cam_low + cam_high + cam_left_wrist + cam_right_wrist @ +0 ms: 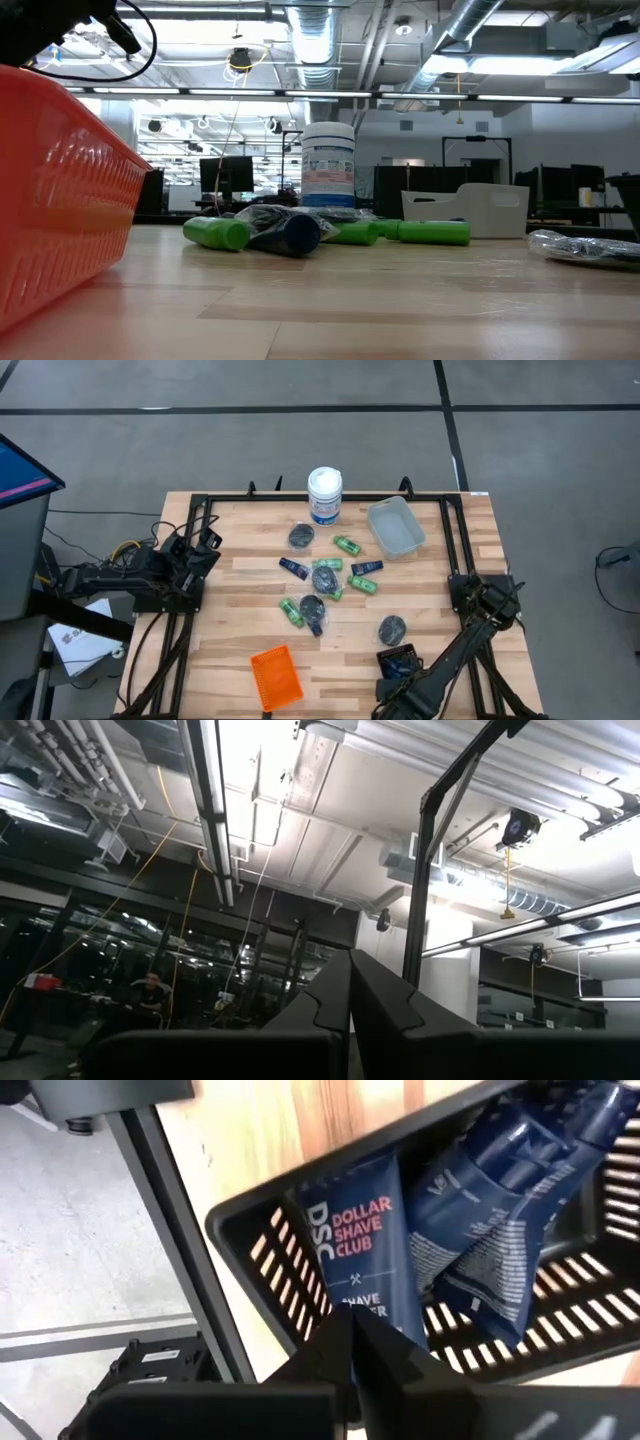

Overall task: Pick & Place Travel size toiletries
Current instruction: Put the blue shave cream into the black basket

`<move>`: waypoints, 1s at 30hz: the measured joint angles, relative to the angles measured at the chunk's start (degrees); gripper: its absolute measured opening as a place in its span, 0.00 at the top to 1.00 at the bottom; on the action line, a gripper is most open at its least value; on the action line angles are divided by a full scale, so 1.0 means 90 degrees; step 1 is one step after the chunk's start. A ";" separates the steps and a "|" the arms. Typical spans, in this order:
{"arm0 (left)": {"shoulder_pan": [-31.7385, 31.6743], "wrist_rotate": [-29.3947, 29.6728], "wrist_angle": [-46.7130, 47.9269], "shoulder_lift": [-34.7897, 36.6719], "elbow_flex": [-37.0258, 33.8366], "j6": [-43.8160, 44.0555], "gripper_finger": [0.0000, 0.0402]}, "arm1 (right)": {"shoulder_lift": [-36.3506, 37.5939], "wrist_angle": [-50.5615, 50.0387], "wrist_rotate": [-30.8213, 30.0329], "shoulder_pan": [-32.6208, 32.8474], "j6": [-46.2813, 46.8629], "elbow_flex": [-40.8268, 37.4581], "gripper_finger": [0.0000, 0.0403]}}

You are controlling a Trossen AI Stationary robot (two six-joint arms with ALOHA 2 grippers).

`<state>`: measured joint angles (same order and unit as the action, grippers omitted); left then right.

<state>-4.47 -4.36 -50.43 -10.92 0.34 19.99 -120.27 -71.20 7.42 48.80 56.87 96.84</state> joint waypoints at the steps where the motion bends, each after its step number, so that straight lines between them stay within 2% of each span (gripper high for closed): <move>1: 0.0000 0.0001 0.0000 0.0000 0.0001 0.0000 1.00 | 0.0000 -0.0015 -0.0002 -0.0022 0.0026 0.0000 1.00; 7: 0.0001 0.0000 0.0000 0.0000 0.0001 0.0011 1.00 | 0.0036 -0.0562 -0.0260 -0.0252 -0.0130 0.0369 1.00; 13: 0.0002 0.0000 0.0002 0.0000 0.0002 0.0061 1.00 | 0.0039 -0.1410 -0.1936 -0.0761 -0.0269 0.0918 0.98; 16: 0.0001 0.0000 0.0000 0.0000 0.0001 0.0058 1.00 | 0.0049 -0.1445 -0.2660 -0.1195 -0.0567 0.1039 0.94; 22: 0.0000 -0.0008 0.0001 0.0000 0.0000 0.0058 1.00 | 0.0051 -0.1440 -0.2732 -0.2256 -0.0828 0.0868 0.78; 27: 0.0001 -0.0051 0.0002 0.0000 0.0001 0.0119 1.00 | 0.0049 -0.1799 -0.2902 -0.3122 -0.1880 0.0569 0.58; 30: 0.0000 -0.0051 0.0002 0.0000 0.0000 0.0192 1.00 | 0.0049 -0.1747 -0.2940 -0.3605 -0.2680 0.0453 0.50</move>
<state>-4.47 -4.82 -50.41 -10.92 0.34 21.71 -119.83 -86.92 -19.04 16.36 32.75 100.91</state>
